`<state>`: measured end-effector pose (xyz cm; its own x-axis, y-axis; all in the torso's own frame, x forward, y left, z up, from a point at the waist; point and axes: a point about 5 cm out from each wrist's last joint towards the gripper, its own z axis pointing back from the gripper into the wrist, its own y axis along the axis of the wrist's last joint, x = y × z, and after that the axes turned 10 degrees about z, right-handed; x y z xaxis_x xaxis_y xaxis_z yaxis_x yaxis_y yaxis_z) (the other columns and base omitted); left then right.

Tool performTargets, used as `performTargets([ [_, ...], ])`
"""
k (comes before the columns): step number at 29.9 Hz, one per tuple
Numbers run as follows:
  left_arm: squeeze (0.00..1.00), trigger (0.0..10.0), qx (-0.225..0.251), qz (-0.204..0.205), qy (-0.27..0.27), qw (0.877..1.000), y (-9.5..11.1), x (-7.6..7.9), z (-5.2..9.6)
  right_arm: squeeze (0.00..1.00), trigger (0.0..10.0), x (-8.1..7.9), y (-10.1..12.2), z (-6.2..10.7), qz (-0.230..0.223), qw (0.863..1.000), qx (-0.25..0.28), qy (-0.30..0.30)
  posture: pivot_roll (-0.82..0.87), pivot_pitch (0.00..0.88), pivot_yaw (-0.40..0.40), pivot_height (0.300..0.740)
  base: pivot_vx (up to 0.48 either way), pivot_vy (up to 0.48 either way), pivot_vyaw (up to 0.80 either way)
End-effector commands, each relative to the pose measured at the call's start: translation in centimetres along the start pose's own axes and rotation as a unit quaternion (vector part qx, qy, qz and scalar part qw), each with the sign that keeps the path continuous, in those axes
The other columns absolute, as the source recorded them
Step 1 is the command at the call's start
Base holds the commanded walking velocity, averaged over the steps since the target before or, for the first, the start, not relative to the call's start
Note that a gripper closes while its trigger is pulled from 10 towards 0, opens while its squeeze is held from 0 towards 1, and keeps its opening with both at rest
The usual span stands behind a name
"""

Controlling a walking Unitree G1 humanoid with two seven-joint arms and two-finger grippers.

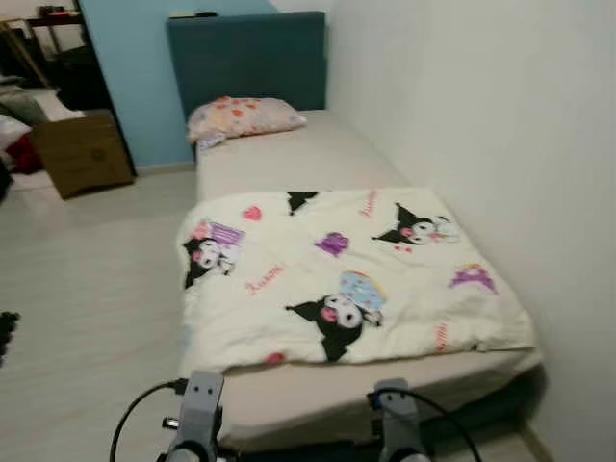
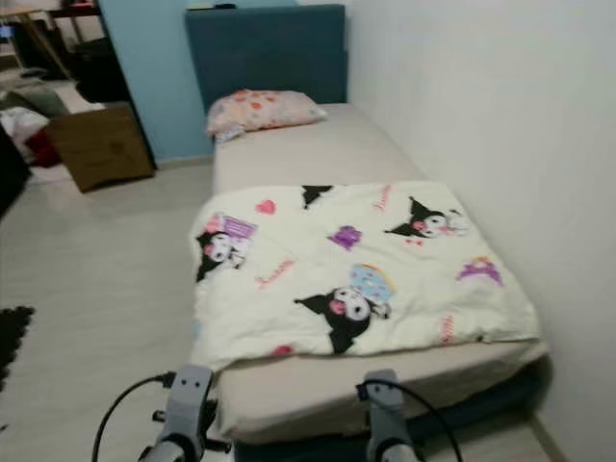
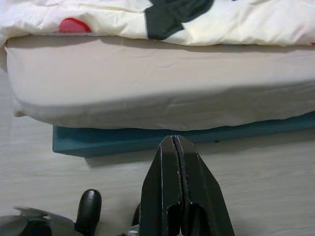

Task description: Clean up the room

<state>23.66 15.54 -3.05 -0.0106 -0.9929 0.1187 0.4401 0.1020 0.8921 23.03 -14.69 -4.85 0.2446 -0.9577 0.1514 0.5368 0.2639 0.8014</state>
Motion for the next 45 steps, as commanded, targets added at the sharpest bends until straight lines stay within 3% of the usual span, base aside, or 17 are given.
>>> performTargets([
  [1,0.0,10.0,0.002,0.007,0.011,1.0,-0.1,-0.5,0.1,0.0,10.0,-0.4,0.1,0.0,0.001,1.0,0.005,0.007,0.02,0.051,0.011,0.74,0.0,0.0,0.0],
  [25,0.0,10.0,0.019,-0.006,0.005,1.0,0.6,-0.6,0.0,0.0,10.0,-0.6,0.3,-0.1,-0.003,1.0,0.01,0.007,0.02,0.066,0.021,0.74,0.0,0.115,0.0],
  [35,0.0,10.0,0.045,-0.037,-0.024,0.998,2.1,0.8,-0.6,0.0,10.0,-0.2,0.6,-0.2,-0.008,1.0,0.015,-0.003,0.03,0.072,0.02,0.74,0.0,0.0,0.0],
  [45,0.0,10.0,0.041,0.002,0.01,0.999,2.1,0.4,-0.8,0.0,10.0,0.1,1.0,-0.3,0.004,1.0,0.021,-0.014,0.01,0.077,0.024,0.74,0.0,-0.112,0.0],
])
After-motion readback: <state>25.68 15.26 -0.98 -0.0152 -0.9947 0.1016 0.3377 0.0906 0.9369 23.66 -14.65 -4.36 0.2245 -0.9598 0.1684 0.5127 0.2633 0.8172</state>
